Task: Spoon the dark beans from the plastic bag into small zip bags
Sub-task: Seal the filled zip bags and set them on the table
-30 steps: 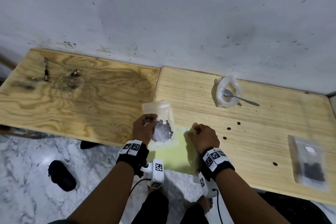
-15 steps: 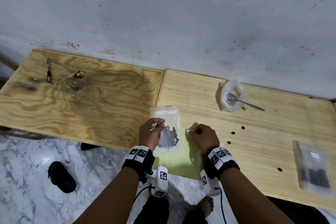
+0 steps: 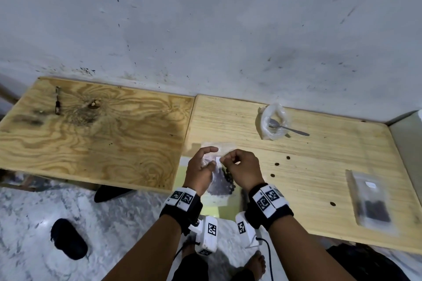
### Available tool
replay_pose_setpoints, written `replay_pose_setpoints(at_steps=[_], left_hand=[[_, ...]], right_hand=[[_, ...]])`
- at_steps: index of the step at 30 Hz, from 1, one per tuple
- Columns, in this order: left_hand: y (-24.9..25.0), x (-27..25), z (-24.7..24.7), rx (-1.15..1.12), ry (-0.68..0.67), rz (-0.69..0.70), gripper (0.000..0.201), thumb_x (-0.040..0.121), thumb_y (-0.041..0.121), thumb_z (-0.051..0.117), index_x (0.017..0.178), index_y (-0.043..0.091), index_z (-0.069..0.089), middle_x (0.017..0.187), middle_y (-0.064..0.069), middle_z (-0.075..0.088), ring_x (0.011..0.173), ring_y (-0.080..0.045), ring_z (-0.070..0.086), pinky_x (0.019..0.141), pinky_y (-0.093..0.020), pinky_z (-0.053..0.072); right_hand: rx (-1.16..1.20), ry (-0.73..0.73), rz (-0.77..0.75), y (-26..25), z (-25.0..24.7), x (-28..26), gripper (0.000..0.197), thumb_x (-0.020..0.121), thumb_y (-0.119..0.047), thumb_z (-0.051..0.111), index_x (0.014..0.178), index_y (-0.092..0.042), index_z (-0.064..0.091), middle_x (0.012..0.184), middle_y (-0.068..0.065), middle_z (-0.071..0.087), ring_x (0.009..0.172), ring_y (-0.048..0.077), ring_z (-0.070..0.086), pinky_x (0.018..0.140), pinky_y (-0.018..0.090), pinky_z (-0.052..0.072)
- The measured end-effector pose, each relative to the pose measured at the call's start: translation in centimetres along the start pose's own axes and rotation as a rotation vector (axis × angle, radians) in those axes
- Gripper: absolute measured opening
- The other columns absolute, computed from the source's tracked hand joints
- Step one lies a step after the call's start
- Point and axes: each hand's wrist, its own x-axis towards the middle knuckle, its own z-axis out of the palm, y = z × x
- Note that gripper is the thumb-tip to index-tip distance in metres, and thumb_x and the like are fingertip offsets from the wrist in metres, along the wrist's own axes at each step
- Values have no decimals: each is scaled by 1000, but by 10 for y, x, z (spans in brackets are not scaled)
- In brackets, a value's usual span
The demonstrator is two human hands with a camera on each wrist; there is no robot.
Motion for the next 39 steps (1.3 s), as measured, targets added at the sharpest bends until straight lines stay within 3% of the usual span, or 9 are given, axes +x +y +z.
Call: replay_pose_setpoints(at_steps=[5,10,13,18,24,27,31,35,39], left_hand=[[8,-10,7,-17,-30,24,47,82,-9,54,106,30,67,80,0,63,50,-16,43,49,-22,40],[9,-12,13,-34,13,57,28,88,5,63,104,28,69,73,-4,62,52,-16,45,50,-23,43],[4,-10,13,12,69,46,25,87,7,66,99,28,70,67,6,61,52,-8,48,55,-27,39],[1,-15,13,7,84,4,23,85,3,66,94,23,72,85,-1,70,51,-13,51,52,-22,41],[-2,-23,14,-55,20,-55,34,86,-4,61,108,21,68,71,-6,68,45,-19,50,45,-22,41],[-2,-24,12,-43,1,-31,36,85,-6,63,108,22,68,80,-3,69,47,-14,55,46,-20,43],[-3,-24,14,-19,-17,-29,39,83,-6,65,110,23,68,84,-7,69,52,-12,58,52,-20,46],[1,-21,22,-21,-35,-33,41,80,-5,67,106,26,69,103,-4,71,70,-14,60,64,-23,47],[8,-17,35,-113,-21,-102,42,78,-9,64,109,19,70,100,-6,71,67,-14,58,53,-16,49]], right_hand=[[-49,71,57,1,-5,-10,12,82,-28,74,72,-23,70,72,-10,71,74,9,67,73,29,54],[-116,179,52,-3,-7,-23,7,82,-30,71,82,-25,67,85,-13,64,79,5,60,66,23,43],[-4,268,60,4,-5,-28,29,74,-34,82,86,-24,57,95,-12,54,84,-4,52,68,16,37],[235,246,78,17,-4,-28,27,71,-25,85,71,-22,58,74,-11,60,73,9,57,72,28,45],[238,202,92,21,-9,-31,23,71,-20,86,73,-25,64,78,-11,65,74,12,59,77,36,51],[242,155,81,24,-12,-34,24,69,-17,87,77,-25,66,81,-9,66,79,15,62,79,38,53],[206,182,46,24,-14,-35,24,70,-17,86,76,-26,65,81,-9,68,79,12,62,77,37,53],[243,196,39,31,-22,-38,23,71,-24,85,79,-27,63,85,-10,67,75,12,59,75,35,52],[312,177,92,47,-45,-46,17,77,-18,79,79,-19,62,84,-3,67,65,14,56,67,29,48]])
